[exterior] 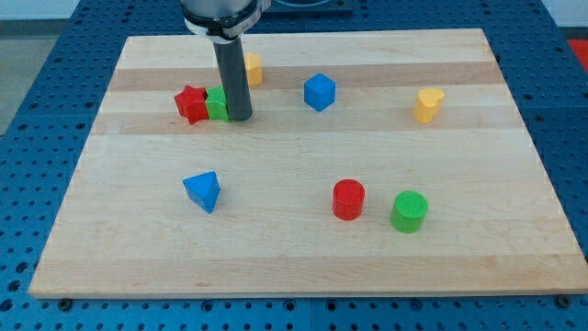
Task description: Push the yellow hexagon slightly down
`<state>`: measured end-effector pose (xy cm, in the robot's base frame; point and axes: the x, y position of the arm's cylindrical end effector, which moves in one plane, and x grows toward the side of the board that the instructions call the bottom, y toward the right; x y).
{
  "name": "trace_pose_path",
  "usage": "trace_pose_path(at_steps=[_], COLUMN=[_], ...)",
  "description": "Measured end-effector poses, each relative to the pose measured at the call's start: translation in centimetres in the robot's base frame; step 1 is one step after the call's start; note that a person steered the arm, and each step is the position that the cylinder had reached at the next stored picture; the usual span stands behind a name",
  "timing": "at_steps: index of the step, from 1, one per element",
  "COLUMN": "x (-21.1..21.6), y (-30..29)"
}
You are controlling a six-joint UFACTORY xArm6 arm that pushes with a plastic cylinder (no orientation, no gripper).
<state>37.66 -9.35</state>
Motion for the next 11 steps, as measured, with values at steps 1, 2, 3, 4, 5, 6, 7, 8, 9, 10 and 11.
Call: trace_pose_path(at_steps=[1,2,3,4,5,6,7,8,9,10,11], x=[2.7,3.5,1.6,-2.1,-8.4,-12.8,-15.1,-15.6,-13.2,-11.1,-9.2], y=[2.1,7.8,13.4,19.2,17.3,11.5,5.2,0.4,-0.3,1.9,3.3])
